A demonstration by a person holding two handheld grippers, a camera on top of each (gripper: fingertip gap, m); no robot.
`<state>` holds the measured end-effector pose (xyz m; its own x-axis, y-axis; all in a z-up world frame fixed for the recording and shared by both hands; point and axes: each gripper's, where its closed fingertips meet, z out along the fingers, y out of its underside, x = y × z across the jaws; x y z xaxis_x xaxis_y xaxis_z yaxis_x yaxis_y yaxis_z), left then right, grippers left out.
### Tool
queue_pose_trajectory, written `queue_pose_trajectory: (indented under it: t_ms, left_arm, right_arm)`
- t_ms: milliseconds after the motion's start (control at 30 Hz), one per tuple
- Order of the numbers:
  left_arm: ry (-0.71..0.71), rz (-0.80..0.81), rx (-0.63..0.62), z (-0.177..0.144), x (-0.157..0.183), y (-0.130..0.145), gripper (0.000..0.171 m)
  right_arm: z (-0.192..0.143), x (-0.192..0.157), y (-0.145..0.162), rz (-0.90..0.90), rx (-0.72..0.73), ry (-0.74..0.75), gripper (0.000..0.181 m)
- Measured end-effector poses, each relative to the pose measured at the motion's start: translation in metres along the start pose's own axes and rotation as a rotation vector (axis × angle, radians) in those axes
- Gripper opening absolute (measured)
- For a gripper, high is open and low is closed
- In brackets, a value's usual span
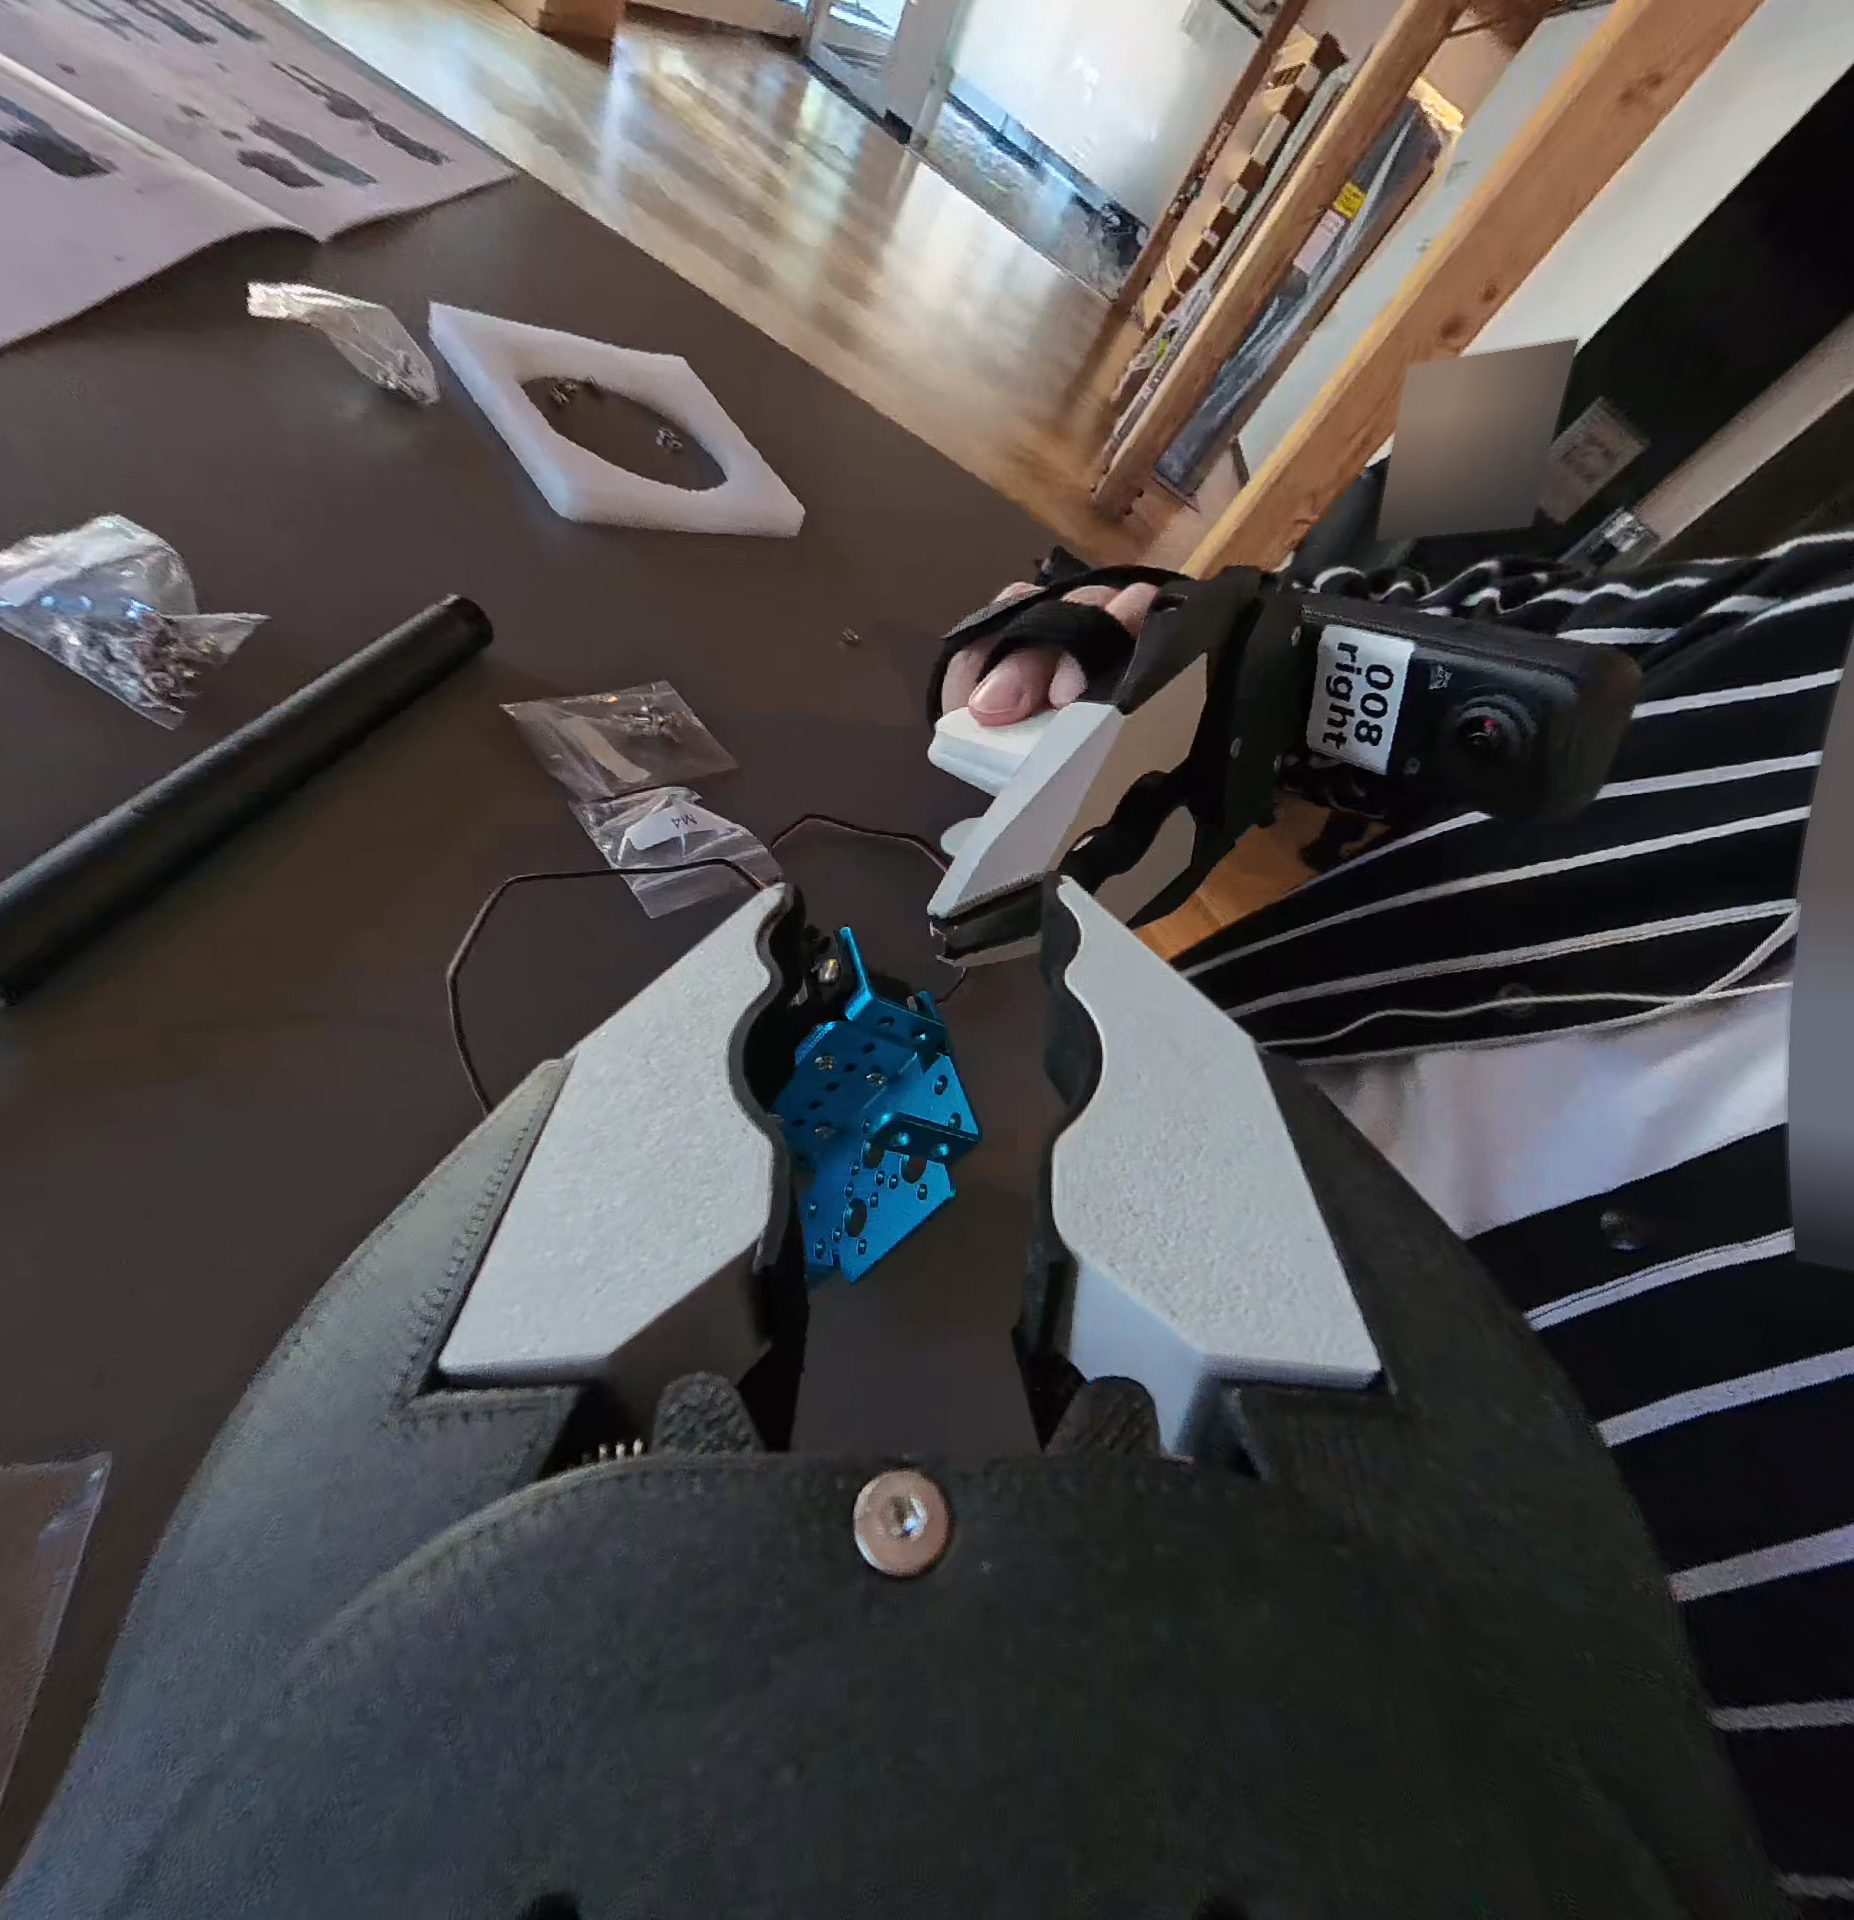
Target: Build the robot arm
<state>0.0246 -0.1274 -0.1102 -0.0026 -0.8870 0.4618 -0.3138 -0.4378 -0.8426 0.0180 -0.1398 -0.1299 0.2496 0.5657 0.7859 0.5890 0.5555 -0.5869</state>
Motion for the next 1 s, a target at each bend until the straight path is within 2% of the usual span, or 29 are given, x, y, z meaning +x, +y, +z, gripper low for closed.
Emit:
queue_pose_trajectory:
  t_ms: [200, 1000]
  left_arm:
    - [0.051, -0.036, -0.041, 0.006, -0.001, 0.011, 0.037]
    - [0.107, -0.11, 0.011, 0.007, -0.002, 0.016, 0.025]
  right_arm:
    - [0.005, -0.002, 0.001, -0.068, -0.028, 0.024, 0.005]
    - [0.013, -0.004, 0.009, -0.093, -0.073, 0.012, 0.005]
